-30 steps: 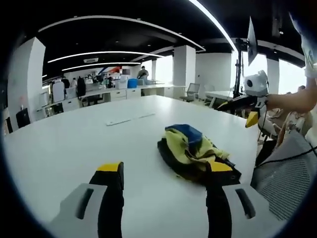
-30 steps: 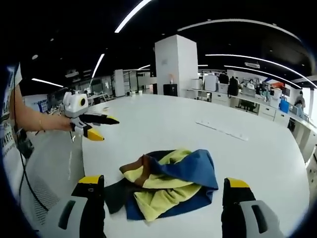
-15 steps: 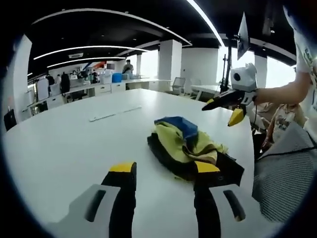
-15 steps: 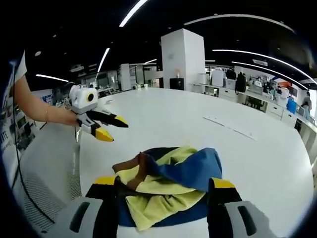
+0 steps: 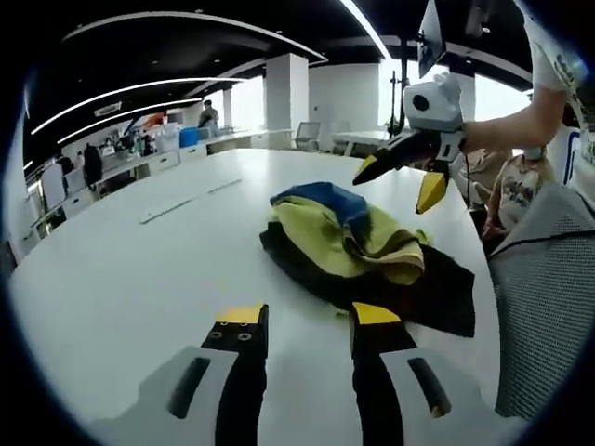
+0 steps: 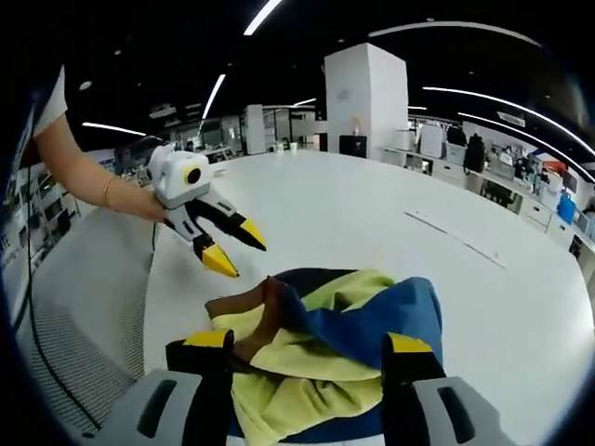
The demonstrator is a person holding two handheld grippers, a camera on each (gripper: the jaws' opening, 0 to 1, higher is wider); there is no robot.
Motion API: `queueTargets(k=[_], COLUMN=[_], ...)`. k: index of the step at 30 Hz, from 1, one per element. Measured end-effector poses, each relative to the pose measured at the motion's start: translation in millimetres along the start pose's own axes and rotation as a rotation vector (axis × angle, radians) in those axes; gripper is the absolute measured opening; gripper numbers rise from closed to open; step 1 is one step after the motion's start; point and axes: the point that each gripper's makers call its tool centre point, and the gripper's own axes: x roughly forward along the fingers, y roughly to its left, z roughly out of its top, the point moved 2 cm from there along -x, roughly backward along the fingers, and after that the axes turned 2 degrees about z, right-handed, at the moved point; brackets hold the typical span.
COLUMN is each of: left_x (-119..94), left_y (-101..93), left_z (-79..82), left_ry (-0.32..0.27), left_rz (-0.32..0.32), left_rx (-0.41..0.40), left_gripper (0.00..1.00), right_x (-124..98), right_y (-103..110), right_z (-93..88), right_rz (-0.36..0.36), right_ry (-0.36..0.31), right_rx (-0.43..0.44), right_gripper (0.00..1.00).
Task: Fold the garment on the visible template until the final outline fits inside the template.
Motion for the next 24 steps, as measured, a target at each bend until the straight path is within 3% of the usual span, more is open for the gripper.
queueTargets(k=[7,16,24], left_x=[12,26,37], left_y=[-2.4,-8.4,-6.8], left_z=[-3.7,-4.1,5.7], left_ry=[0.018,0.03,0.003], left_rz=[-0.01,-0.044,-0.054], left_rx=[0.067,0.121,0.059], left_gripper=[0.28,0.26,0.23], right_x=[10,21,26], right_y=[1,2,3], right_z=[1.8,-1.9,-3.4], right_rz=[0.031,0.047,0.054], right_ry=[-0.014,0.012,0.022], right_rx=[0.033,0.012,-0.011], right_gripper=[0.56,0.51,0.44])
